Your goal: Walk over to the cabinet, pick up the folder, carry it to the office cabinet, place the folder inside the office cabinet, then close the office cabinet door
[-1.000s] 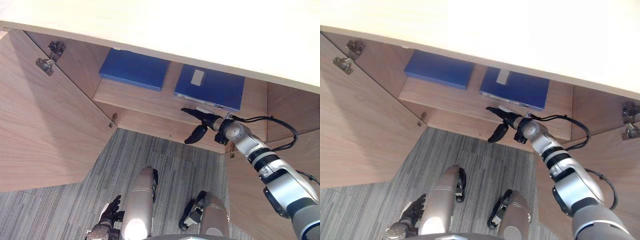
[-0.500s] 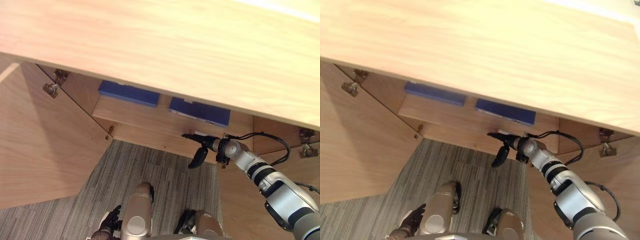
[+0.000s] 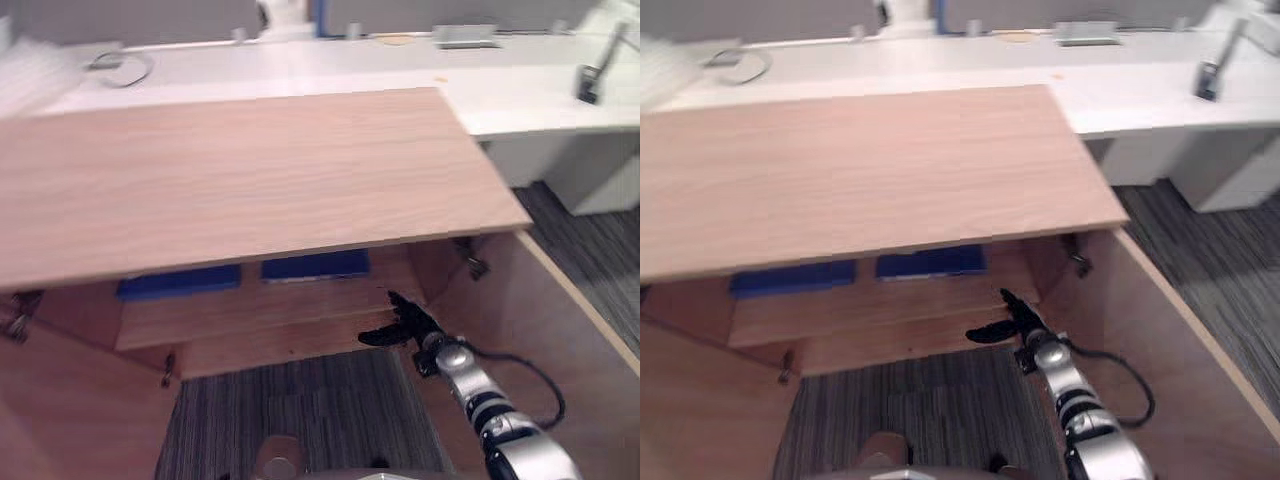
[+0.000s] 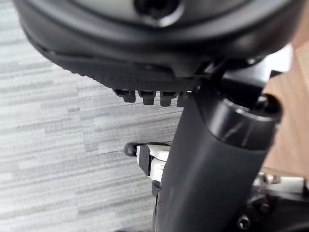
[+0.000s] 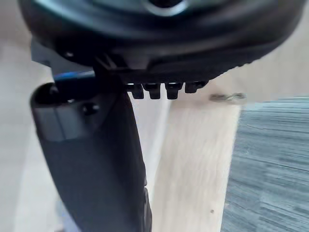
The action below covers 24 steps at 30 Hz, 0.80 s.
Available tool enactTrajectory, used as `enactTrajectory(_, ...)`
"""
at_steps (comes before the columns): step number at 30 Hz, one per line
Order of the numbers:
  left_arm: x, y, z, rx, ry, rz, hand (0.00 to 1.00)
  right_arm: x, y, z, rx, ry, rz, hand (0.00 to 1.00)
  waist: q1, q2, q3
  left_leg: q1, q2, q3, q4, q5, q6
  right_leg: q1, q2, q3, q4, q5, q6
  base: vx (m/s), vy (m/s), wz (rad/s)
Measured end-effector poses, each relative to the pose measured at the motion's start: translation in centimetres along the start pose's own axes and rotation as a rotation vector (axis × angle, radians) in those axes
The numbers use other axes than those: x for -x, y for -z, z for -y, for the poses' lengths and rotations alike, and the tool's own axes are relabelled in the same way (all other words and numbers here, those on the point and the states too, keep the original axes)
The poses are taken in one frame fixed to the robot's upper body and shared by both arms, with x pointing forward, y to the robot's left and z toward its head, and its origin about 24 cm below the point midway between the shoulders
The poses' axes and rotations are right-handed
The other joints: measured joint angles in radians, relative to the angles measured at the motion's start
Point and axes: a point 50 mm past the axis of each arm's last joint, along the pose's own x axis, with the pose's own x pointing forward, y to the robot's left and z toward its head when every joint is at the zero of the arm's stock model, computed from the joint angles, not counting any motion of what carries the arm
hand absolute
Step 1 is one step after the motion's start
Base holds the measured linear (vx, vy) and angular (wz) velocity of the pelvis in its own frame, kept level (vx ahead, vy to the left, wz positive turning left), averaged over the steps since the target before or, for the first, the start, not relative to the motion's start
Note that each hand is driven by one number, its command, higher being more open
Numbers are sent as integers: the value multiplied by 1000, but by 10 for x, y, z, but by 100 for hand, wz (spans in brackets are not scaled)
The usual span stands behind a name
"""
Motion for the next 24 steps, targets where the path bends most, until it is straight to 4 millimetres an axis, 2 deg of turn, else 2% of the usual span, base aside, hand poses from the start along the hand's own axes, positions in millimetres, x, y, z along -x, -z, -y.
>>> enactTrajectory(1,0,1,0,-5,-3,-2,100,3,11,1,-25,21,-34,100,-3,1,0,7,2,13,-25,6,-10,-13,2,10,1,6,0,-44,54,-55)
enactTrajectory(2,0,2,-1,-11,-12,-7,100,11,36,4,-84,71,-120,100,-4,2,-1,26,6,32,-71,10,-16,-31,7,33,1,19,-1,-47,40,-49)
enactTrajectory(3,0,2,-1,-13,-16,-10,100,16,50,5,-112,93,-162,100,-5,1,-1,34,6,42,-85,15,-16,-36,7,43,1,25,-1,-79,49,-58)
enactTrajectory(5,1,7,-2,-47,-24,-26,100,41,98,3,-208,158,-305,100,-20,0,0,93,-5,85,-144,52,-8,-36,0,78,11,51,8,-116,50,-55)
enactTrajectory(7,2,15,-4,-52,-39,-56,100,62,128,-5,-298,196,-392,100,-43,-9,-5,139,-20,135,-188,77,-1,-48,-11,115,37,53,9,-165,25,-64)
enactTrajectory(10,3,19,-2,-48,-35,-71,100,75,140,-13,-418,237,-417,100,-53,-24,-12,165,-42,192,-215,101,4,-71,-29,141,46,54,10,-200,-10,-59)
enactTrajectory(12,4,21,-1,-51,-34,-77,100,79,138,-16,-463,259,-389,100,-56,-26,-13,182,-56,232,-229,115,9,-83,-38,163,53,64,14,-269,-1,-63)
enactTrajectory(13,4,23,-3,-42,-39,-85,100,82,138,-17,-492,274,-375,100,-56,-35,-9,199,-67,256,-240,120,8,-98,-44,174,70,60,14,-303,24,-45)
enactTrajectory(15,5,27,-5,-1,-50,-107,100,85,137,-18,-553,305,-357,100,-52,-43,-6,230,-87,305,-271,123,12,-112,-89,99,85,46,0,-289,61,-54)
enactTrajectory(16,5,29,-2,20,-46,-120,100,86,137,-18,-578,322,-353,100,-51,-42,-6,235,-86,326,-292,126,21,-113,-113,43,73,45,-21,-264,48,-63)
enactTrajectory(17,6,32,-1,54,-54,-130,100,87,136,-15,-609,350,-341,100,-51,-28,-12,232,-62,362,-306,136,44,-132,-149,-68,118,35,-51,-297,20,-57)
enactTrajectory(19,8,41,-2,140,-75,-169,100,91,139,-10,-652,410,-350,100,-64,-30,-14,231,-41,392,-295,148,60,-172,-209,-171,384,-24,-69,-191,-55,-34)
enactTrajectory(20,9,43,-2,152,-78,-173,100,93,141,-8,-660,427,-356,100,-65,-33,-16,228,-34,395,-284,148,59,-169,-216,-173,439,-49,-65,-82,-138,-21)
enactTrajectory(21,10,47,-5,186,-93,-185,100,96,143,-2,-671,463,-364,100,-64,-49,-27,217,-25,400,-254,148,45,-144,-234,-165,527,-103,-50,-47,-158,-18)
enactTrajectory(22,11,50,-7,199,-100,-191,100,96,143,0,-675,476,-360,100,-66,-58,-34,208,-23,401,-239,149,32,-128,-240,-160,535,-120,-42,-54,-259,-24)
enactTrajectory(23,13,53,-10,220,-114,-191,100,97,142,2,-681,489,-350,100,-70,-83,-48,190,-24,402,-211,150,10,-101,-246,-156,493,-171,-2,-34,-320,-27)
enactTrajectory(24,13,53,-14,244,-125,-196,100,96,139,8,-688,511,-333,100,-68,-94,-57,182,-24,389,-190,165,-24,-74,-229,-166,407,-241,36,-4,-372,-39)
